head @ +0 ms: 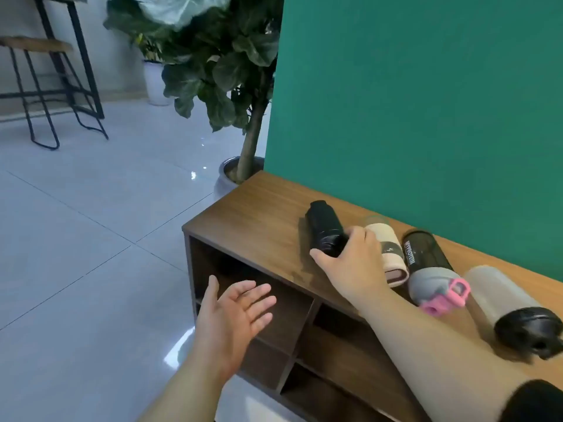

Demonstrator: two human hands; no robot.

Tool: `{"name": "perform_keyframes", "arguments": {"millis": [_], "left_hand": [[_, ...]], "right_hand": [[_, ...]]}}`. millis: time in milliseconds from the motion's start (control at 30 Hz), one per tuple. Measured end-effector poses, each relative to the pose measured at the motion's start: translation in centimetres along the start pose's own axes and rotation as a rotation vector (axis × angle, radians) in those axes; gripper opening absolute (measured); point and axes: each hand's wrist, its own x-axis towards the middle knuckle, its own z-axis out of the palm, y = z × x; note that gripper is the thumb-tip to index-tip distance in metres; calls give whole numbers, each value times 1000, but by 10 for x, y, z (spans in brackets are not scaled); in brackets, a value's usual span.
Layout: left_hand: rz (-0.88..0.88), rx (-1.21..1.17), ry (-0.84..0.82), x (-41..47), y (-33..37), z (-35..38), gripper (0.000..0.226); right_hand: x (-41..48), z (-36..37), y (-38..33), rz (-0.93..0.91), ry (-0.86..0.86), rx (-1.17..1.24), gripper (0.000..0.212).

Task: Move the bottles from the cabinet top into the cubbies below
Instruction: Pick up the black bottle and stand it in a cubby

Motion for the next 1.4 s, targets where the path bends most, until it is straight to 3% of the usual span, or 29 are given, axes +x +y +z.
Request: {"name": "perform_keyframes", "arguments": {"millis": [267,433,567,667,767,900,1100,1200,1300,1400], "left_hand": [[-48,-42,37,20,-26,-39,72],[-41,-14,56,25,-22,-44,68],[17,-1,106,28,-23,-53,60],[54,-39,136,27,-18,-56,55],[80,-164,133,27,-12,-56,55],[135,-353,165,30,-3,-62,65],[37,-487,285,35,-4,-74,72],[-36,-614,330,41,-13,-84,58],[-88,-690,368,52,-21,-92,56],[-128,-675,414,69,-30,-100,68]], "right_hand": [[4,32,-12,305,2,103,94],[0,34,-20,299,19,172,93],[-15,28,-38,153,-31,210,98],[-36,16,-61,-61,-97,167,98],[-60,2,-82,-341,-228,78,91],[-74,-10,-107,-579,-437,0,83],[-75,13,-122,-751,-595,-60,78],[-81,37,-119,-780,-528,17,62],[-101,66,-108,-689,-299,119,65],[-126,94,-103,-234,-318,314,93]]}}
